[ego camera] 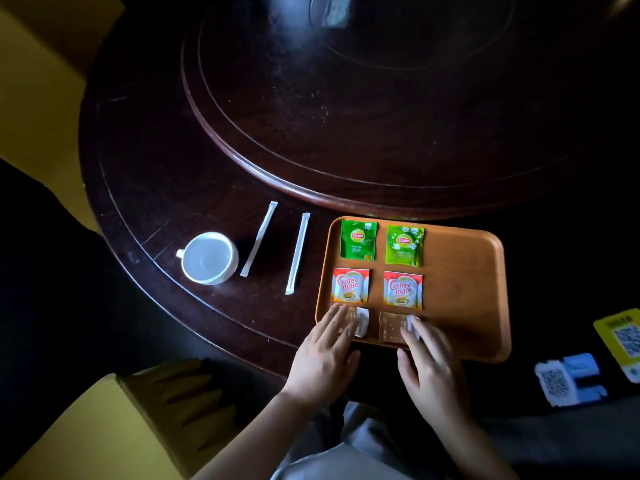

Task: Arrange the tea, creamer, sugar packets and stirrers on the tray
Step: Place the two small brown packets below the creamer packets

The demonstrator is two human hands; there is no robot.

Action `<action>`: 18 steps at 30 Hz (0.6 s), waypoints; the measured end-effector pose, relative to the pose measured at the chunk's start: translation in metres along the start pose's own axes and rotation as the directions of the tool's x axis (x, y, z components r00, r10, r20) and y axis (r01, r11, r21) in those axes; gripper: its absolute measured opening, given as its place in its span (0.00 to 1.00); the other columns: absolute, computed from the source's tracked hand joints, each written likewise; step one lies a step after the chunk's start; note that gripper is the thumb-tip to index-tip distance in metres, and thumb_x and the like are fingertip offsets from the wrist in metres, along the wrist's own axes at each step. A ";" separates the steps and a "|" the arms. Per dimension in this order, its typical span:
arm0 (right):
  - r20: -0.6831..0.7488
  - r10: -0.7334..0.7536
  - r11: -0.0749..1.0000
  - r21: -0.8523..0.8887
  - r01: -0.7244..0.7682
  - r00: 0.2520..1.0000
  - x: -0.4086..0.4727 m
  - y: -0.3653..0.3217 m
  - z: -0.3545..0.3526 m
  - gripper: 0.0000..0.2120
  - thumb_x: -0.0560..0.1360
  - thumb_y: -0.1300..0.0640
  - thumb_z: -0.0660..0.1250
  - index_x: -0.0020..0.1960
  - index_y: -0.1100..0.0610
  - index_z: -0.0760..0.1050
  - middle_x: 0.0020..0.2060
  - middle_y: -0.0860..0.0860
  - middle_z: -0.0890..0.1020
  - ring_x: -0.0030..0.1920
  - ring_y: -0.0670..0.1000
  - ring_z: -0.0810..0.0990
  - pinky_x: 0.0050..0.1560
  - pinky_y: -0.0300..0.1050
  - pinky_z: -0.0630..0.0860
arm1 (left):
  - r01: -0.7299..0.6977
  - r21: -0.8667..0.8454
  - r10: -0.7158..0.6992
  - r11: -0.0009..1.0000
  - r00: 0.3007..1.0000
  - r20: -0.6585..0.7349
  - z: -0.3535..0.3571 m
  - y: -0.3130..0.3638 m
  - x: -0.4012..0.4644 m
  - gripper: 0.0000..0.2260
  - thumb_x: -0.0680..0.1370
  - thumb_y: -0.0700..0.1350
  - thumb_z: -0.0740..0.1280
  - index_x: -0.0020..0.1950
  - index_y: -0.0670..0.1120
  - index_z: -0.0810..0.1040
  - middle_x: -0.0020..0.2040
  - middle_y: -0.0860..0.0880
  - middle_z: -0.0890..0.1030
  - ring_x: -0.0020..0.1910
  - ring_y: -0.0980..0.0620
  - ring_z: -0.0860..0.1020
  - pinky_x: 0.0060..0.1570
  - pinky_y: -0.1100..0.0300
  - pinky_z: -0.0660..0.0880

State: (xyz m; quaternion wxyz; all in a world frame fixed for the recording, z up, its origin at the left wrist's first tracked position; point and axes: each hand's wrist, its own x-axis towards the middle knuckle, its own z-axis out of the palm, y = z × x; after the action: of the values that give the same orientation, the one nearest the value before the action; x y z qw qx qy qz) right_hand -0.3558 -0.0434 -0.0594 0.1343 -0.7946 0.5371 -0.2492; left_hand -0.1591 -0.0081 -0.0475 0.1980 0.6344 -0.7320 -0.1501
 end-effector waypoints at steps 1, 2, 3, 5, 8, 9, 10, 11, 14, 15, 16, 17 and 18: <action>0.037 0.010 1.000 -0.029 -0.009 0.999 -0.003 -0.004 -0.002 0.24 0.79 0.48 0.51 0.58 0.62 0.78 0.60 0.61 0.78 0.60 0.59 0.73 0.60 0.52 0.69 | 0.006 0.023 -0.006 1.000 1.000 0.023 0.000 0.003 -0.004 0.24 0.74 0.48 0.64 0.69 0.44 0.68 0.70 0.41 0.69 0.72 0.45 0.63 0.68 0.54 0.64; 0.082 0.018 0.999 -0.052 -0.014 0.997 -0.005 -0.009 -0.003 0.24 0.79 0.47 0.49 0.62 0.60 0.76 0.64 0.61 0.75 0.63 0.60 0.71 0.62 0.54 0.68 | 0.015 0.052 -0.018 0.999 0.999 0.051 0.001 0.005 -0.008 0.26 0.74 0.51 0.63 0.71 0.46 0.65 0.72 0.42 0.66 0.73 0.46 0.60 0.69 0.54 0.62; 0.131 0.024 0.997 -0.073 -0.015 0.991 -0.006 -0.013 -0.003 0.25 0.79 0.46 0.48 0.65 0.58 0.73 0.66 0.60 0.73 0.65 0.60 0.69 0.63 0.55 0.66 | 0.026 0.088 -0.033 0.996 0.996 0.079 0.002 0.007 -0.010 0.27 0.74 0.53 0.62 0.73 0.49 0.63 0.73 0.44 0.64 0.73 0.47 0.59 0.70 0.53 0.60; 0.240 0.056 0.993 -0.118 -0.028 0.969 -0.008 -0.020 -0.003 0.27 0.79 0.43 0.44 0.68 0.55 0.69 0.69 0.59 0.69 0.69 0.60 0.65 0.64 0.57 0.63 | 0.051 0.154 -0.072 0.987 0.988 0.134 0.005 0.009 -0.013 0.29 0.74 0.58 0.60 0.73 0.52 0.61 0.74 0.46 0.62 0.74 0.48 0.58 0.70 0.51 0.61; 0.368 0.140 0.981 -0.174 -0.080 0.919 -0.011 -0.025 -0.002 0.29 0.78 0.41 0.41 0.70 0.54 0.66 0.70 0.58 0.68 0.70 0.59 0.64 0.65 0.58 0.60 | 0.084 0.192 -0.118 0.978 0.978 0.171 0.007 0.011 -0.012 0.29 0.73 0.60 0.59 0.73 0.54 0.62 0.74 0.46 0.64 0.73 0.49 0.61 0.68 0.48 0.64; 0.392 0.156 0.978 -0.187 -0.088 0.906 -0.011 -0.025 -0.002 0.29 0.78 0.41 0.40 0.69 0.53 0.66 0.70 0.58 0.68 0.70 0.59 0.64 0.65 0.58 0.60 | 0.094 0.192 -0.127 0.977 0.977 0.171 0.008 0.011 -0.011 0.29 0.73 0.60 0.59 0.72 0.54 0.63 0.73 0.46 0.65 0.72 0.49 0.61 0.67 0.48 0.65; 0.408 0.168 0.976 -0.197 -0.093 0.897 -0.010 -0.025 -0.002 0.30 0.78 0.41 0.40 0.69 0.53 0.67 0.70 0.58 0.69 0.70 0.59 0.65 0.64 0.58 0.60 | 0.102 0.188 -0.134 0.977 0.977 0.168 0.009 0.012 -0.011 0.28 0.73 0.60 0.60 0.72 0.54 0.63 0.73 0.46 0.65 0.72 0.49 0.62 0.67 0.47 0.65; 0.417 0.176 0.974 -0.204 -0.096 0.892 -0.009 -0.026 -0.002 0.30 0.78 0.41 0.40 0.69 0.53 0.67 0.70 0.58 0.69 0.70 0.58 0.65 0.64 0.58 0.60 | 0.109 0.183 -0.139 0.977 0.977 0.162 0.009 0.013 -0.011 0.28 0.73 0.59 0.59 0.72 0.54 0.63 0.73 0.46 0.65 0.72 0.49 0.62 0.66 0.47 0.66; 0.416 0.192 0.971 -0.213 -0.110 0.889 -0.009 -0.026 -0.003 0.30 0.78 0.41 0.40 0.68 0.52 0.68 0.69 0.57 0.70 0.70 0.57 0.64 0.64 0.59 0.60 | 0.133 0.178 -0.161 0.975 0.975 0.155 0.011 0.015 -0.011 0.27 0.73 0.58 0.59 0.72 0.54 0.63 0.73 0.45 0.65 0.73 0.49 0.61 0.66 0.48 0.67; 0.408 0.190 0.971 -0.214 -0.109 0.893 -0.010 -0.025 -0.003 0.30 0.78 0.41 0.39 0.69 0.52 0.67 0.69 0.57 0.70 0.70 0.56 0.63 0.64 0.59 0.60 | 0.141 0.180 -0.170 0.973 0.973 0.158 0.011 0.016 -0.011 0.27 0.73 0.58 0.59 0.72 0.55 0.63 0.73 0.45 0.65 0.73 0.48 0.60 0.65 0.47 0.67; 0.396 0.184 0.971 -0.215 -0.104 0.900 -0.011 -0.025 -0.003 0.29 0.77 0.41 0.39 0.69 0.51 0.67 0.70 0.56 0.69 0.70 0.56 0.63 0.64 0.59 0.59 | 0.148 0.182 -0.179 0.972 0.970 0.165 0.011 0.017 -0.011 0.28 0.73 0.58 0.59 0.72 0.55 0.62 0.73 0.45 0.65 0.73 0.49 0.59 0.64 0.47 0.68; 0.382 0.175 0.972 -0.213 -0.097 0.908 -0.012 -0.024 -0.003 0.29 0.77 0.41 0.39 0.69 0.51 0.67 0.70 0.56 0.69 0.70 0.55 0.62 0.64 0.59 0.59 | 0.155 0.184 -0.187 0.971 0.967 0.173 0.011 0.018 -0.011 0.28 0.73 0.58 0.59 0.72 0.55 0.62 0.73 0.45 0.65 0.73 0.49 0.58 0.64 0.46 0.68; 0.368 0.166 0.974 -0.208 -0.093 0.915 -0.012 -0.024 -0.002 0.29 0.78 0.41 0.40 0.69 0.51 0.67 0.70 0.56 0.69 0.70 0.55 0.62 0.64 0.59 0.58 | 0.159 0.188 -0.194 0.969 0.964 0.181 0.010 0.018 -0.011 0.28 0.73 0.58 0.58 0.72 0.55 0.62 0.73 0.45 0.65 0.72 0.50 0.57 0.63 0.45 0.68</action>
State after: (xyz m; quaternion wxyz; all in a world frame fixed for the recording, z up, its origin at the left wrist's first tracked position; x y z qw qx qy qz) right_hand -0.3417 -0.0227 -0.0497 0.1778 -0.7995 0.5731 -0.0284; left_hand -0.1785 0.0050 -0.0491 0.0544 0.6939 -0.6986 -0.1657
